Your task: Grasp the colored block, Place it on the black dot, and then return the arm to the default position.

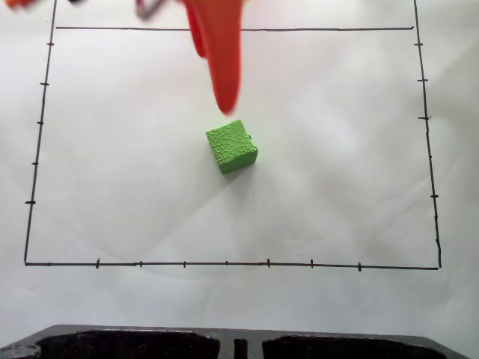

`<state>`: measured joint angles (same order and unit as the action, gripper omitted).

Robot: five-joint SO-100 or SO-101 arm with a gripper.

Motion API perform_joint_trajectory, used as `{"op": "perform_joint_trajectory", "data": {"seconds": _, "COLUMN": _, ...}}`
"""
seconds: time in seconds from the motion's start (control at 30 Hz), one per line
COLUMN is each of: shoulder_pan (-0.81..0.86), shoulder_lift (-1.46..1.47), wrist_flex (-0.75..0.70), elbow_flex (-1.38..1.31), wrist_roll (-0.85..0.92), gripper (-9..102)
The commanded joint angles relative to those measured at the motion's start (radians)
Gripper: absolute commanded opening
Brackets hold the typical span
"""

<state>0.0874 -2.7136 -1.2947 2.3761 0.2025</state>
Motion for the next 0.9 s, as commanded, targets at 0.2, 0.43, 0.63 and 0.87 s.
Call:
{"op": "perform_joint_trajectory", "data": {"seconds": 0.2, "shoulder_pan": 0.109, "shoulder_lift": -0.25, "wrist_flex": -0.038, "elbow_flex": 0.126, "wrist_roll": 0.066, "gripper": 12}}
{"op": "perform_joint_trajectory", "data": {"seconds": 0.43, "shoulder_pan": 0.141, "shoulder_lift": -0.411, "wrist_flex": -0.018, "elbow_flex": 0.273, "wrist_roll": 0.054, "gripper": 0}}
{"op": "perform_joint_trajectory", "data": {"seconds": 0.63, "shoulder_pan": 0.147, "shoulder_lift": -0.476, "wrist_flex": 0.064, "elbow_flex": 0.373, "wrist_roll": 0.032, "gripper": 0}}
{"op": "perform_joint_trajectory", "data": {"seconds": 0.87, "shoulder_pan": 0.152, "shoulder_lift": -0.552, "wrist_flex": 0.202, "elbow_flex": 0.52, "wrist_roll": 0.011, "gripper": 0}}
